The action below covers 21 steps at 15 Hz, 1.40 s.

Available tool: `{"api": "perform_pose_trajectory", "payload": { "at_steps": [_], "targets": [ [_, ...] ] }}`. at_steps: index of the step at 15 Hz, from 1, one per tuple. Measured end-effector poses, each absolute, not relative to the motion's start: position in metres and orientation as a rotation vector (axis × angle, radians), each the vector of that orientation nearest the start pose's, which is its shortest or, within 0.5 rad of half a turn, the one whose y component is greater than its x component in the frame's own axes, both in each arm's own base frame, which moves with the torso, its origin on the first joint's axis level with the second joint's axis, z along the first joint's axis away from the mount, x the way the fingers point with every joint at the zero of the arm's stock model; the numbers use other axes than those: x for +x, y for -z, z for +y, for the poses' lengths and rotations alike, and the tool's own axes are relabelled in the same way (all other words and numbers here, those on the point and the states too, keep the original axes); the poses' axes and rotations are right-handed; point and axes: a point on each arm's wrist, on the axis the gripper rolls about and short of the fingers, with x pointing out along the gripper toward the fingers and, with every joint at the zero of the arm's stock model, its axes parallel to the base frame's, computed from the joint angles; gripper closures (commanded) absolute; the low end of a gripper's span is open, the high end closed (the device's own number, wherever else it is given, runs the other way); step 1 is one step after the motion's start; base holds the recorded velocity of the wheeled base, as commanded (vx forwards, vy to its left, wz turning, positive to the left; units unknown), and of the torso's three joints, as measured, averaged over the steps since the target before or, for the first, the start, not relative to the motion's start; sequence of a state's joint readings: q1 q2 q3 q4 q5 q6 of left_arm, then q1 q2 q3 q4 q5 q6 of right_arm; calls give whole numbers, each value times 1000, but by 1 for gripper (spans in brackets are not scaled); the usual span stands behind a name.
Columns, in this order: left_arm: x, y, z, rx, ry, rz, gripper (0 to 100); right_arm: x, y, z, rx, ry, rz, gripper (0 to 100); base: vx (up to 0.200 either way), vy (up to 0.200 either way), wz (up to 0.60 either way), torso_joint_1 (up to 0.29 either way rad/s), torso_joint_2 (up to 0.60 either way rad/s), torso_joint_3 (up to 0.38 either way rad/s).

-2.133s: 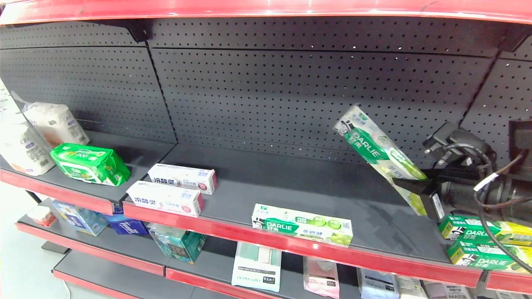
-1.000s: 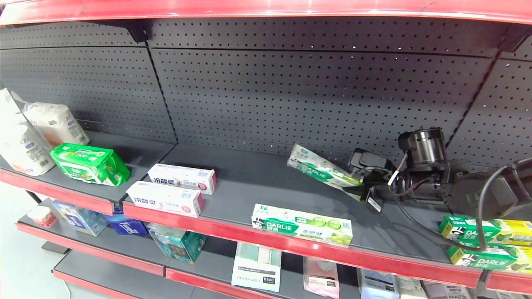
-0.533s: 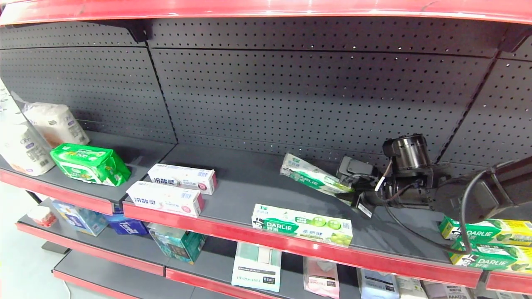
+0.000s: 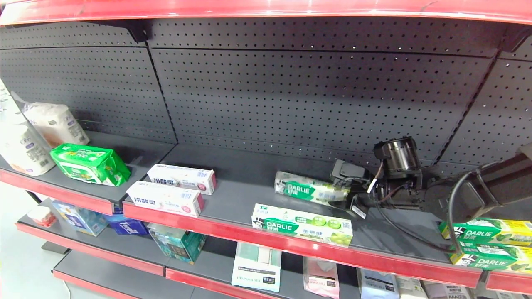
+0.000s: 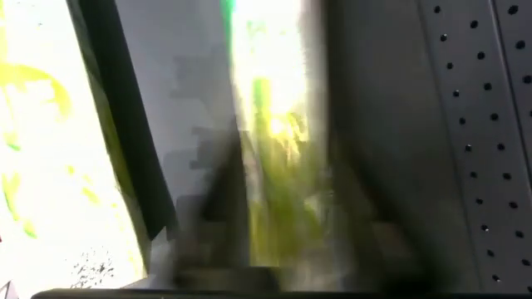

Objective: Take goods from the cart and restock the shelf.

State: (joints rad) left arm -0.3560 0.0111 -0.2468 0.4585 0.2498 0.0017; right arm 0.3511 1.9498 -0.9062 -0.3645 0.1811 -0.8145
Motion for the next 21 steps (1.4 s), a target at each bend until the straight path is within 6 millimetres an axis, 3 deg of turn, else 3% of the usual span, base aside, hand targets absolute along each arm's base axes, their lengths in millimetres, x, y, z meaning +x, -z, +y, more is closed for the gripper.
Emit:
{"api": "perform_pose_trajectory", "payload": {
  "at_steps": [10,13,21],
  "targets": [
    [-43,-95,22,68,104,214,0,326,-113,126,-782,-720,413,0,0,0,0,0,0,0],
    [-43,-95,22,66,105,216,0,326,-122,126,-686,-684,417,0,0,0,0,0,0,0],
    [-43,-95,22,64,108,217,0,322,-121,98,-644,-561,484,0,0,0,0,0,0,0]
  ]
}}
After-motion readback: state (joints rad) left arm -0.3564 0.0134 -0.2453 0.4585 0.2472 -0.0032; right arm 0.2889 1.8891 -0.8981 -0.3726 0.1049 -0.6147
